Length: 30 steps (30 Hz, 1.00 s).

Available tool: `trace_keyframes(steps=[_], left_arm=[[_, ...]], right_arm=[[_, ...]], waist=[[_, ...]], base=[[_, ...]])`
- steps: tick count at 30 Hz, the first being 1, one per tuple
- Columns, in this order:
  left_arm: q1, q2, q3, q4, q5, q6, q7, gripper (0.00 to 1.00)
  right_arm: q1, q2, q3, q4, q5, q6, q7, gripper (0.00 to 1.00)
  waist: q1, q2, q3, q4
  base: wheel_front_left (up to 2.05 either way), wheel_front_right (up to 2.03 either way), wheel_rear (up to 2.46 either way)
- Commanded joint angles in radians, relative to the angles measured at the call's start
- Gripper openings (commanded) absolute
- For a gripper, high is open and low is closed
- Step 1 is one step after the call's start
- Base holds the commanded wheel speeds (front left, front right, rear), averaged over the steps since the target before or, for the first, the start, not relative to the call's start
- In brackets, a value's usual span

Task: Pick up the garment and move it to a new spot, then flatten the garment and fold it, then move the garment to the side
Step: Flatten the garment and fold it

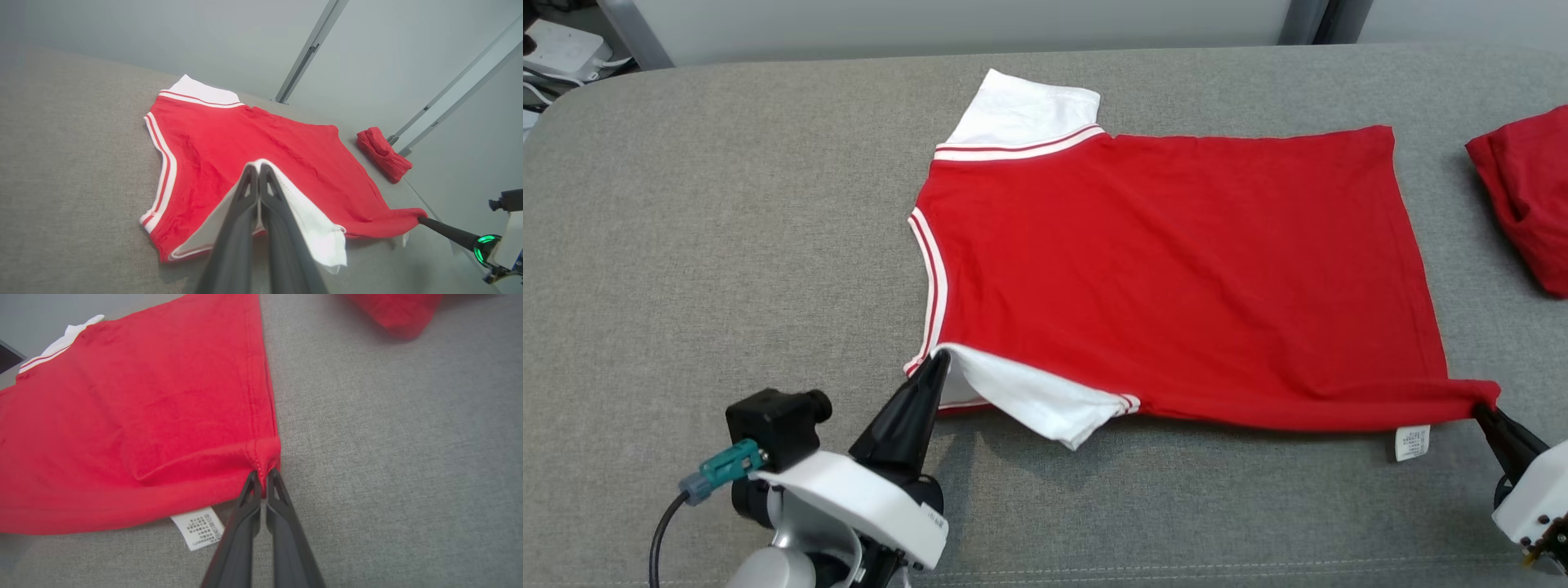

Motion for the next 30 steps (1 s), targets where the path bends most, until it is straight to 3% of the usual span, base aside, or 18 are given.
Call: trace_keyframes(steps=[1,8,17,30], left_arm=[[-0.065,0.004,0.041,-0.011,0.021,-0.007,-0.023,0.0],[-0.174,-0.031,0.061,0.065,0.063,-0.012,-0.115,0.0],[-0.438,-0.077,0.006,0.381,0.172,-0.044,-0.201,0.0],[-0.631,-0.118,-0.067,0.738,0.27,-0.061,-0.267,0.0]], right_arm=[[-0.028,-0.029,0.01,-0.022,-0.015,0.0,0.007,0.0],[-0.092,-0.015,0.019,-0.012,-0.033,0.0,0.029,0.0],[-0.311,-0.012,0.069,0.14,-0.059,0.0,0.025,0.0],[-0.473,0.013,0.153,0.339,-0.097,0.0,-0.074,0.0]], waist=[[0.0,0.0,0.001,0.002],[0.0,0.0,0.013,0.006],[0.0,0.0,0.097,-0.014],[0.0,0.0,0.161,-0.027]], base=[[0.0,0.0,0.0],[0.0,0.0,0.0],[0.0,0.0,0.0],[0.0,0.0,0.0]])
